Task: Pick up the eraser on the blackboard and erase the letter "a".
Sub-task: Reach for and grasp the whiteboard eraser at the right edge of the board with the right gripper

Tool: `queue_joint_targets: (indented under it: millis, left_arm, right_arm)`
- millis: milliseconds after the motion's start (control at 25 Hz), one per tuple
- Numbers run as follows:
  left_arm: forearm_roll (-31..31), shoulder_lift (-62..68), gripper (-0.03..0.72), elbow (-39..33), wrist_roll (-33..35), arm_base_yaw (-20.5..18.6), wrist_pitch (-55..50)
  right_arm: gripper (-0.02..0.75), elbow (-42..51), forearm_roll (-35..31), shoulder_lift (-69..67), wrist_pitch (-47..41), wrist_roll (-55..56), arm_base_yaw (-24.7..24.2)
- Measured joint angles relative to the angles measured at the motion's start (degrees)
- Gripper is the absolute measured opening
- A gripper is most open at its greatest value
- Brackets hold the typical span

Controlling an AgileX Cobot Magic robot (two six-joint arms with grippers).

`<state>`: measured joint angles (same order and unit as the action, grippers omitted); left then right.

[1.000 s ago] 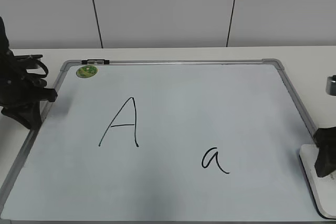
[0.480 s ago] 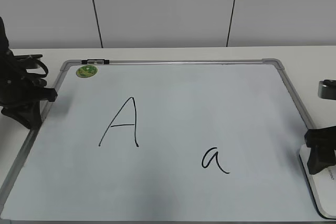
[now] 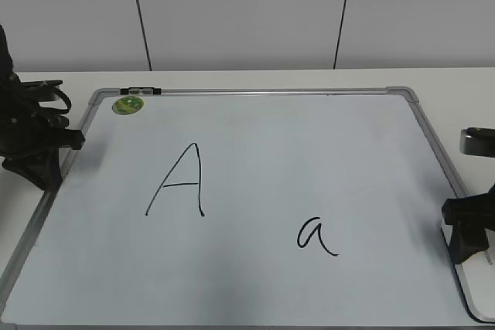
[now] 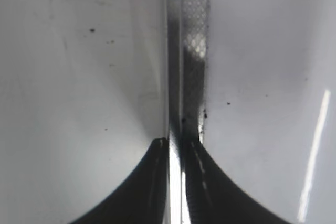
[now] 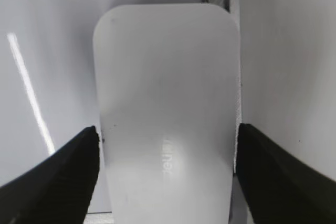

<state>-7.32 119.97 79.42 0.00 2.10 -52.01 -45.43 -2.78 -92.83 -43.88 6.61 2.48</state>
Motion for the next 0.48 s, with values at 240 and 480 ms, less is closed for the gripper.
queue_joint_targets:
  millis: [240, 480]
  left_arm:
    - [-0.2, 0.0, 0.09, 0.0, 0.0, 0.0, 0.0]
    - [-0.6, 0.0, 0.096, 0.0, 0.0, 0.0, 0.0]
  right_arm:
    - [0.594, 0.0, 0.9, -2.0, 0.3, 0.0, 0.0]
    - [0.532, -0.1, 1.2, -2.0, 0.4, 0.0, 0.0]
